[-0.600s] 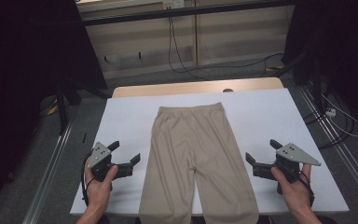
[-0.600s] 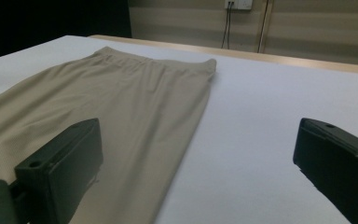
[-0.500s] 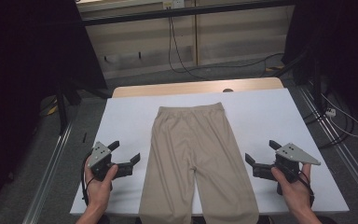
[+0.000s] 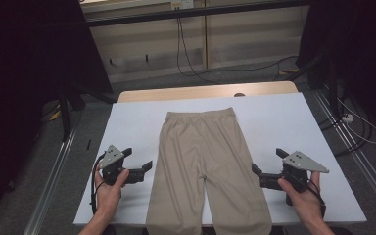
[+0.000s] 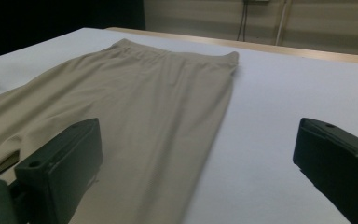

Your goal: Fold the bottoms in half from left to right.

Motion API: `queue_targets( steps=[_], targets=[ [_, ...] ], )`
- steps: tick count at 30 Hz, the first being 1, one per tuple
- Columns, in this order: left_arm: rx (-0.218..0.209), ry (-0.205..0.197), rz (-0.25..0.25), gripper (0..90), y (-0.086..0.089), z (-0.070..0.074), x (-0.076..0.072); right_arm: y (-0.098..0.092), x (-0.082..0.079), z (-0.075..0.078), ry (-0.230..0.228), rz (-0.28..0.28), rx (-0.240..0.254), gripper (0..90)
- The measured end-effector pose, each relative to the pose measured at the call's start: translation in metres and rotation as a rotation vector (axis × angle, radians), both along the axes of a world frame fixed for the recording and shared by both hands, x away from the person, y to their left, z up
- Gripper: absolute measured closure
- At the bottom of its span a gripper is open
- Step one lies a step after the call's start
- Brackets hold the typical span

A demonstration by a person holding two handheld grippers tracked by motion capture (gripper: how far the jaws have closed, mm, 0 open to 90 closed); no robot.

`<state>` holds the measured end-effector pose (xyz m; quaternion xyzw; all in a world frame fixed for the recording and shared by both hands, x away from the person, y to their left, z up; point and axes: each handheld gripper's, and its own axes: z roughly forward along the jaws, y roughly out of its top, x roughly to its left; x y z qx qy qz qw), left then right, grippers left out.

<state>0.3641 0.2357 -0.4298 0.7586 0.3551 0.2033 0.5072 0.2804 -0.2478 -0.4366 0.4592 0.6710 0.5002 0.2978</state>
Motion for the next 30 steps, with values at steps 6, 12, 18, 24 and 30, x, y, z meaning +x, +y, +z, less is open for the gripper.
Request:
queue_targets(
  steps=[6,12,18,24,30],
  targets=[
    [0.009,0.032,-0.044,7.7,-0.008,0.002,0.002,0.017,0.000,0.002,0.012,0.057,0.000,1.7],
    [0.010,0.023,-0.048,7.9,-0.015,0.010,0.013,0.036,0.001,0.005,0.011,0.086,-0.011,2.5],
    [-0.003,0.079,-0.060,6.7,-0.022,0.013,0.030,0.061,0.001,0.003,0.054,0.160,-0.040,7.0],
    [0.001,0.113,-0.024,7.8,-0.025,0.011,0.056,0.086,0.005,0.005,0.070,0.237,-0.058,8.0],
    [-0.020,0.123,-0.067,8.0,-0.033,0.014,0.074,0.111,0.010,0.002,0.108,0.310,-0.061,9.8]
  ],
)
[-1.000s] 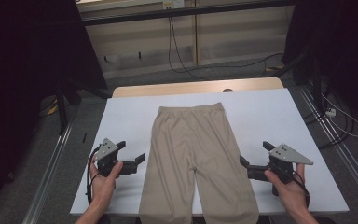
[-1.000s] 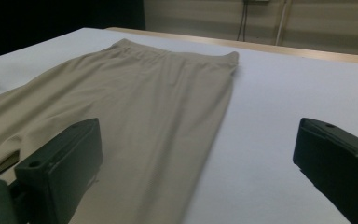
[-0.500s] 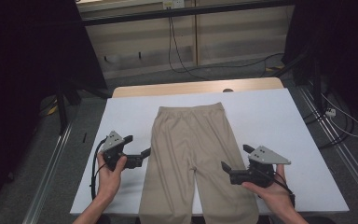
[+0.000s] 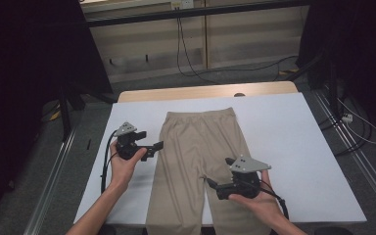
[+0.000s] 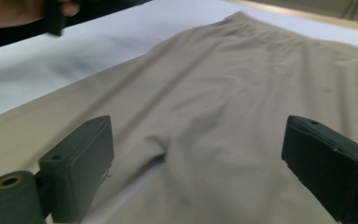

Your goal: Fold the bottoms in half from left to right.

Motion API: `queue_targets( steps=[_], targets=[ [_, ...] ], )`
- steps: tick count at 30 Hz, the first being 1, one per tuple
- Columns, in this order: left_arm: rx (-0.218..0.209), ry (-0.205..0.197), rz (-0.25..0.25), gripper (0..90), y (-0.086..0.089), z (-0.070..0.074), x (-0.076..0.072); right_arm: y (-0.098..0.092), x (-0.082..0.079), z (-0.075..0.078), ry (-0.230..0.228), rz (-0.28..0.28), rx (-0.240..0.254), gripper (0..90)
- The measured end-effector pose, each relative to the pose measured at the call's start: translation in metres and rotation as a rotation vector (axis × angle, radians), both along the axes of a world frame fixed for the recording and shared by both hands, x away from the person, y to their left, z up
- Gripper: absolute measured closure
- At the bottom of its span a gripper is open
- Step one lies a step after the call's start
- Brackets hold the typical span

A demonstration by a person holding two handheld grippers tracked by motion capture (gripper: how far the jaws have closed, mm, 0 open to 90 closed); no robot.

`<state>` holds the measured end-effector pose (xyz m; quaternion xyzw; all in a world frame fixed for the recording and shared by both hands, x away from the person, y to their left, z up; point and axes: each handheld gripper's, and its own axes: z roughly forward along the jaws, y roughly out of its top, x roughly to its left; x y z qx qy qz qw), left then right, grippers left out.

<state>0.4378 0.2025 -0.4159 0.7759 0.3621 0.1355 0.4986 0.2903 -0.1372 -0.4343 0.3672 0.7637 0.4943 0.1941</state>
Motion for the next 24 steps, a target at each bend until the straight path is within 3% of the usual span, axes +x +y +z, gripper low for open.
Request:
queue_targets(
  steps=[4,7,9,10,13,15,16,18,21,22,23,24],
  targets=[
    [0.027,0.006,-0.049,12.2,-0.008,0.006,0.014,0.019,0.003,0.000,0.019,0.030,-0.058,13.2],
    [0.026,-0.004,-0.040,11.6,-0.012,0.007,0.021,0.026,0.006,0.002,0.049,0.070,-0.052,15.6],
    [0.023,0.013,-0.060,12.1,-0.016,0.008,0.029,0.034,0.007,0.005,0.059,0.083,-0.066,15.7],
    [0.039,0.005,-0.057,12.1,-0.021,0.009,0.036,0.041,0.009,0.009,0.089,0.105,-0.070,17.8],
    [0.047,-0.029,-0.059,12.9,-0.027,0.010,0.044,0.052,0.010,0.014,0.074,0.112,-0.094,17.6],
    [0.039,-0.025,-0.060,14.2,-0.028,0.011,0.048,0.056,0.010,0.014,0.080,0.114,-0.096,18.0],
    [0.028,-0.020,-0.050,14.2,-0.032,0.011,0.054,0.063,0.012,0.014,0.112,0.132,-0.095,18.2],
    [0.047,-0.017,-0.050,13.9,-0.035,0.009,0.061,0.071,0.015,0.013,0.151,0.164,-0.095,18.3],
    [0.053,-0.033,-0.037,12.4,-0.036,0.007,0.065,0.079,0.016,0.011,0.147,0.173,-0.119,19.0],
    [0.025,-0.008,-0.019,10.3,-0.032,0.003,0.066,0.089,0.016,0.008,0.151,0.162,-0.158,15.1],
    [0.025,-0.008,-0.019,7.5,-0.032,0.003,0.066,0.089,0.016,0.008,0.151,0.162,-0.158,15.1],
    [0.057,0.002,0.005,7.2,-0.030,0.000,0.067,0.097,0.016,0.006,0.163,0.156,-0.161,12.5]
  ],
)
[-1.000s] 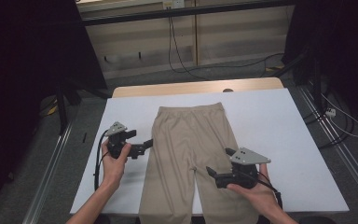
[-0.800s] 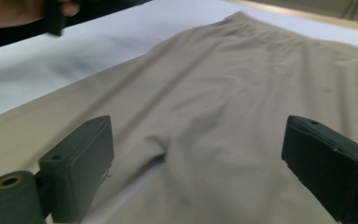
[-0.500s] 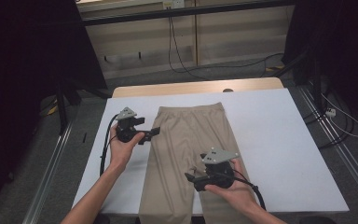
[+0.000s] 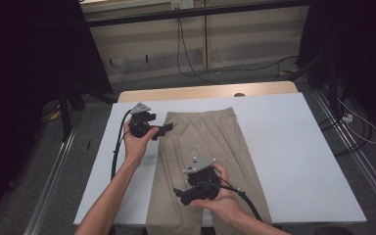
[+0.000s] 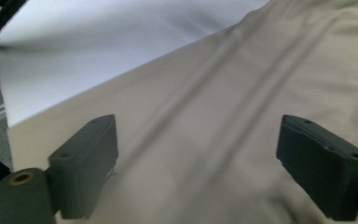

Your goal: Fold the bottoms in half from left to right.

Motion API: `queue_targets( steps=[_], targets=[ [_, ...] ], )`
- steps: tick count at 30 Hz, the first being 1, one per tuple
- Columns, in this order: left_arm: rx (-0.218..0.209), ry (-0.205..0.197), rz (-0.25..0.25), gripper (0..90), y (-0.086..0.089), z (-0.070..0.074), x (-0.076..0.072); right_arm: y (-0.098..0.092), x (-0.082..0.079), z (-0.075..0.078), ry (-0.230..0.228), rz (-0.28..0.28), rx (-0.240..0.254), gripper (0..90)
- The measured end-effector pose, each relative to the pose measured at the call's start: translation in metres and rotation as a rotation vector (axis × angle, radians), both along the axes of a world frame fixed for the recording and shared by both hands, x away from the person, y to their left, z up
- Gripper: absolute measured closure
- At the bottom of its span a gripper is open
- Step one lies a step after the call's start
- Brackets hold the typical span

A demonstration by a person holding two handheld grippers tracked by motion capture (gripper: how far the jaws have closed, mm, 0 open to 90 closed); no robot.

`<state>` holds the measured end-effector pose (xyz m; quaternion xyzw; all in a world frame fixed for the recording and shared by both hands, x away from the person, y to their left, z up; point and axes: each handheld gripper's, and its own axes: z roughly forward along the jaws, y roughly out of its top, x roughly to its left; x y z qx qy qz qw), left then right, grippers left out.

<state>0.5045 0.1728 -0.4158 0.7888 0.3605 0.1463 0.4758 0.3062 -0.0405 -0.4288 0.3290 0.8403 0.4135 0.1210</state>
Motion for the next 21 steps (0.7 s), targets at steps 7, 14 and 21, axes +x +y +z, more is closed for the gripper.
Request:
queue_targets(
  steps=[7,14,21],
  targets=[
    [0.005,0.003,0.031,7.2,0.009,-0.005,-0.001,0.035,-0.001,-0.003,0.025,0.106,-0.008,27.1],
    [-0.004,0.005,0.031,6.7,0.008,-0.006,-0.003,0.069,-0.006,-0.011,0.072,0.178,0.019,47.5],
    [0.016,-0.002,0.016,6.4,0.003,-0.007,-0.004,0.090,-0.013,-0.024,0.110,0.203,-0.025,55.2]
  ],
)
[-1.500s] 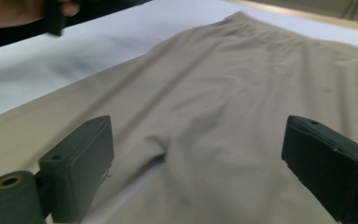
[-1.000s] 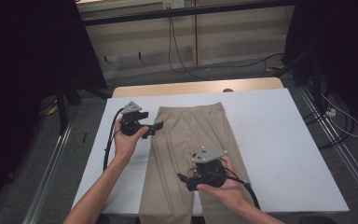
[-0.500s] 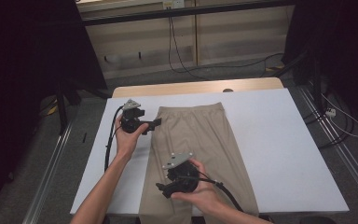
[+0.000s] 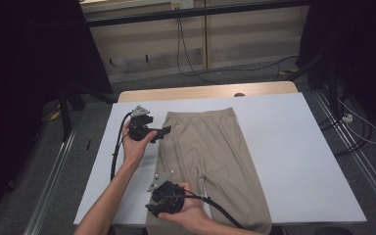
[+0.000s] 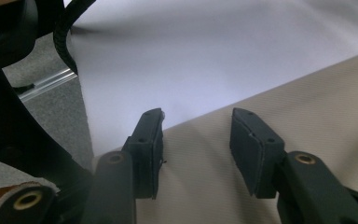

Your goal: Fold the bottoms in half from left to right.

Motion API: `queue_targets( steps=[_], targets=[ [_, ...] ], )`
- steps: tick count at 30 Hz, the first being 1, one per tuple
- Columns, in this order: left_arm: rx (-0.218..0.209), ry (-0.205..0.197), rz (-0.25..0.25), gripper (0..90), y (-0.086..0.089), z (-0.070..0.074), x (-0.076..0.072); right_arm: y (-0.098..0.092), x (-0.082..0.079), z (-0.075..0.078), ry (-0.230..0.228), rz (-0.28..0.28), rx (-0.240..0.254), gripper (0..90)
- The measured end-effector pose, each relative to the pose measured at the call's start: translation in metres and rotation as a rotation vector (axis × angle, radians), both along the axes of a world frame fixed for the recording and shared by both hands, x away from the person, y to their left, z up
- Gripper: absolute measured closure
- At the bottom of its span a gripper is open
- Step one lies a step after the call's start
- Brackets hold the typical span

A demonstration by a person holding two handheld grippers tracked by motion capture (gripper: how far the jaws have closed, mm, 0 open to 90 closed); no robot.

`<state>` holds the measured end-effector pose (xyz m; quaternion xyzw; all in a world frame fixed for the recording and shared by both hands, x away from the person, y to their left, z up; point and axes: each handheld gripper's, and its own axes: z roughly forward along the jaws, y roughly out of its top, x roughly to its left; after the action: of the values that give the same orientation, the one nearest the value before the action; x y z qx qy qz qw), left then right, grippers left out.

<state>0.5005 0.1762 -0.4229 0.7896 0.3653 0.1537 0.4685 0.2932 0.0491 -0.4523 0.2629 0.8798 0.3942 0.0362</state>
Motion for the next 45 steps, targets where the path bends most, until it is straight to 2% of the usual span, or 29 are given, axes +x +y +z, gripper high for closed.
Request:
queue_targets(
  steps=[6,9,12,13,15,16,18,19,20,21,25,26,27,28,29,30,31,32,34,36,38,40,41,42,43,45],
  targets=[
    [0.005,0.006,0.009,6.4,0.002,-0.001,0.002,0.006,-0.006,0.000,-0.009,-0.007,-0.015,55.9],
    [-0.002,0.002,0.030,6.4,0.004,-0.001,0.002,0.014,-0.011,0.000,-0.012,-0.015,-0.038,48.4],
    [-0.008,0.004,0.039,6.0,0.004,-0.001,0.002,0.018,-0.013,0.000,-0.017,-0.037,-0.048,48.1],
    [-0.002,0.007,0.037,6.0,0.006,-0.002,0.003,0.021,-0.018,-0.002,-0.061,-0.048,-0.069,48.1],
    [-0.006,0.012,0.045,6.0,0.006,-0.002,0.003,0.023,-0.024,-0.004,-0.098,-0.060,-0.080,47.9],
    [-0.006,0.012,0.045,6.0,0.006,-0.002,0.003,0.023,-0.024,-0.004,-0.098,-0.060,-0.080,47.9],
    [-0.008,0.019,0.048,6.0,0.007,-0.003,0.003,0.019,-0.023,-0.005,-0.096,-0.062,-0.066,54.6],
    [-0.014,0.023,0.059,5.9,0.008,-0.004,0.002,0.018,-0.022,-0.004,-0.087,-0.081,-0.065,61.5],
    [-0.014,0.023,0.059,5.9,0.008,-0.004,0.002,0.018,-0.022,-0.004,-0.087,-0.081,-0.065,61.5],
    [-0.017,0.024,0.066,5.9,0.010,-0.004,0.002,0.013,-0.020,-0.003,-0.080,-0.101,-0.065,74.9],
    [-0.024,0.023,0.075,5.9,0.011,-0.005,0.004,0.009,-0.017,-0.002,-0.056,-0.103,-0.065,81.0],
    [-0.022,0.027,0.077,5.9,0.012,-0.006,0.004,0.009,-0.017,-0.002,-0.056,-0.103,-0.065,81.0],
    [-0.021,0.028,0.077,5.9,0.012,-0.006,0.005,0.010,-0.017,-0.002,-0.066,-0.096,-0.077,85.6],
    [-0.015,0.030,0.077,5.8,0.011,-0.006,0.005,0.009,-0.017,-0.001,-0.038,-0.107,-0.069,89.7],
    [-0.013,0.030,0.084,5.7,0.010,-0.007,0.006,0.004,-0.011,-0.001,0.015,-0.110,-0.036,90.0],
    [-0.013,0.030,0.084,5.7,0.010,-0.007,0.006,0.004,-0.011,-0.001,0.015,-0.110,-0.036,90.0],
    [-0.023,0.036,0.081,5.7,0.010,-0.007,0.007,-0.001,-0.009,-0.001,0.047,-0.113,0.002,90.0],
    [-0.029,0.033,0.073,5.7,0.011,-0.007,0.008,-0.005,-0.008,-0.002,0.053,-0.104,0.023,90.0],
    [-0.026,0.039,0.079,8.2,0.009,-0.009,0.012,-0.013,-0.006,-0.003,0.098,-0.111,0.067,90.0],
    [-0.015,0.042,0.081,10.2,0.007,-0.011,0.015,-0.021,-0.004,-0.002,0.096,-0.110,0.077,90.0],
    [-0.022,0.046,0.085,17.3,0.007,-0.012,0.017,-0.024,-0.004,-0.002,0.089,-0.109,0.081,90.0],
    [-0.065,0.080,0.087,20.8,0.005,-0.012,0.027,-0.030,-0.006,0.002,0.073,-0.103,0.081,90.0],
    [-0.065,0.080,0.087,25.9,0.005,-0.012,0.027,-0.031,-0.007,0.003,0.062,-0.098,0.081,90.0],
    [-0.083,0.075,0.091,25.9,0.003,-0.012,0.029,-0.031,-0.007,0.003,0.062,-0.098,0.081,90.0],
    [-0.081,0.071,0.097,34.9,0.002,-0.011,0.032,-0.034,-0.009,0.005,0.053,-0.093,0.086,90.0],
    [-0.055,0.080,0.096,38.4,-0.001,-0.011,0.040,-0.036,-0.010,0.006,0.048,-0.092,0.087,90.0]
  ],
)
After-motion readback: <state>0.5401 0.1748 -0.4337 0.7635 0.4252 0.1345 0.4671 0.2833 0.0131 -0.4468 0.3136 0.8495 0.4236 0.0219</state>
